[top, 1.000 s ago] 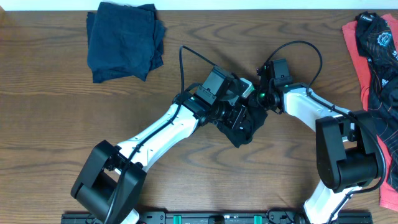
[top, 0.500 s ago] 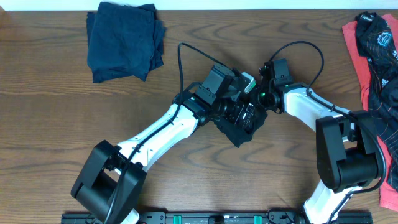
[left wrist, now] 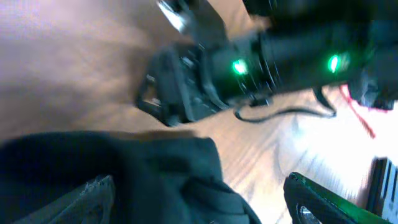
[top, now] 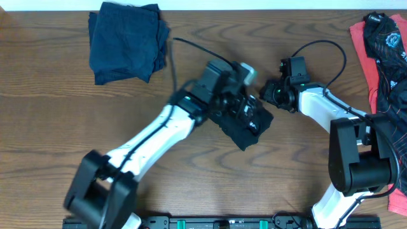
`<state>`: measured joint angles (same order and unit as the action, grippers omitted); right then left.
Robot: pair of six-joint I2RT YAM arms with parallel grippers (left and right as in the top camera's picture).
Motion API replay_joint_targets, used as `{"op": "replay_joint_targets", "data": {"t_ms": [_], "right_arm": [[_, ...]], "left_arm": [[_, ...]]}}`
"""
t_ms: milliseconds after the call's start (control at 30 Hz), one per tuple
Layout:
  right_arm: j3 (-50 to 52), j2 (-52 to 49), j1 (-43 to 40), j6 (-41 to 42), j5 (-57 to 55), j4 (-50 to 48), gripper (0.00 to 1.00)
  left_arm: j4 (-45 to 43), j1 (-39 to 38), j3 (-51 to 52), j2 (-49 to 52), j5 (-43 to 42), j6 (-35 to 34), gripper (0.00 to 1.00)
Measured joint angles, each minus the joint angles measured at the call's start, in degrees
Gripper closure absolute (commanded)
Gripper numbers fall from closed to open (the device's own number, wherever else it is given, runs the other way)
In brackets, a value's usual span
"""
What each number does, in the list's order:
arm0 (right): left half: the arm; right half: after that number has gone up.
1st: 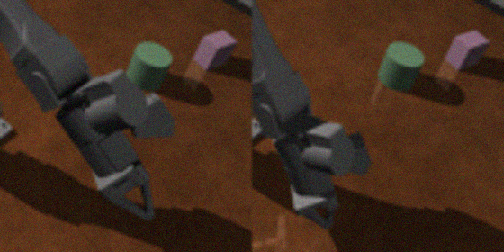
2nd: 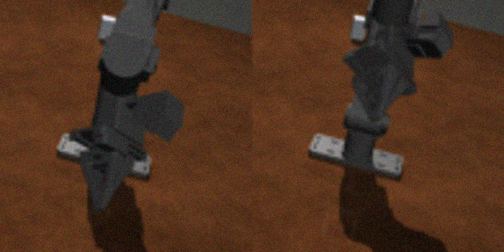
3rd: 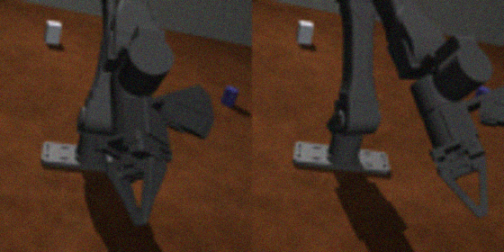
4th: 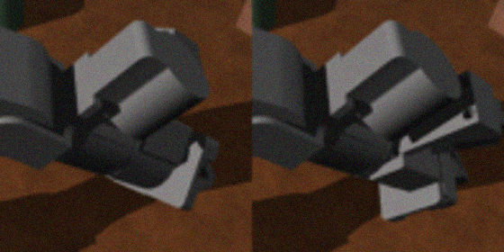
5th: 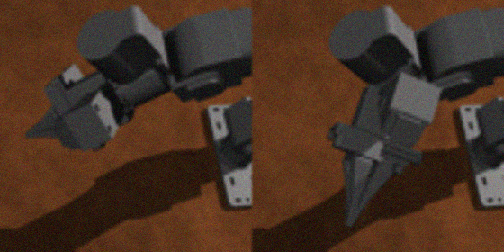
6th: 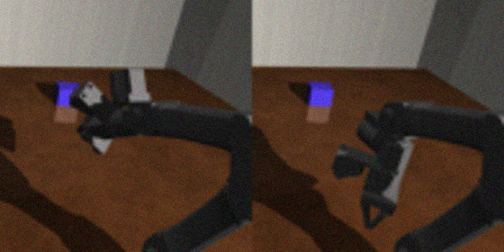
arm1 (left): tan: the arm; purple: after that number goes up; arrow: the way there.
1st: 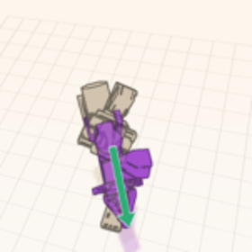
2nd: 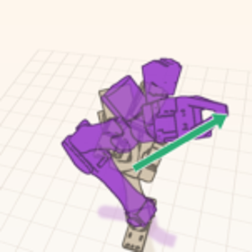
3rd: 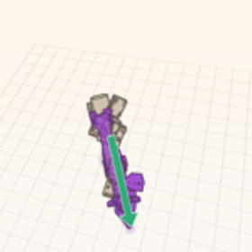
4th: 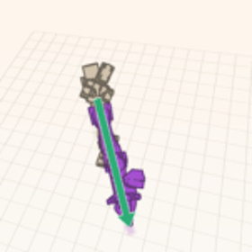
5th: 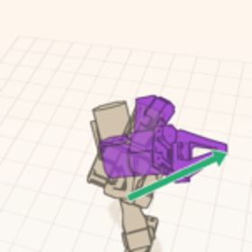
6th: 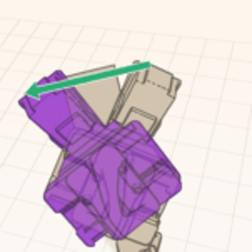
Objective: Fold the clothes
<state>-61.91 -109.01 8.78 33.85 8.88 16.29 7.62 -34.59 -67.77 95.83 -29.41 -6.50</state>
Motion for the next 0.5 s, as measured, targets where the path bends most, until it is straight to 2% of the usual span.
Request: {"op": "replay_joint_targets", "data": {"t_ms": [233,267,333,500], "right_arm": [[-0.11,0.26,-0.11,0.92,-1.31,1.07,0.47],[-0.13,0.57,-0.11,1.03,-2.1,2.1,0.47],[0.0,1.6,-0.11,1.2,-3.89,5.07,0.46],[1.14,11.96,-0.09,-3.28,-7.76,10.8,0.4]], "left_arm": [[5.38,7.45,-0.04,-11.45,-0.02,-1.22,0.11],[7.32,8.7,-0.09,-13.49,-0.04,-1.25,0.11],[12.0,11.34,-0.17,-17.16,-0.11,-1.18,0.02],[25.62,20.39,-0.42,-24.09,1.33,-1.49,0.02]]}}
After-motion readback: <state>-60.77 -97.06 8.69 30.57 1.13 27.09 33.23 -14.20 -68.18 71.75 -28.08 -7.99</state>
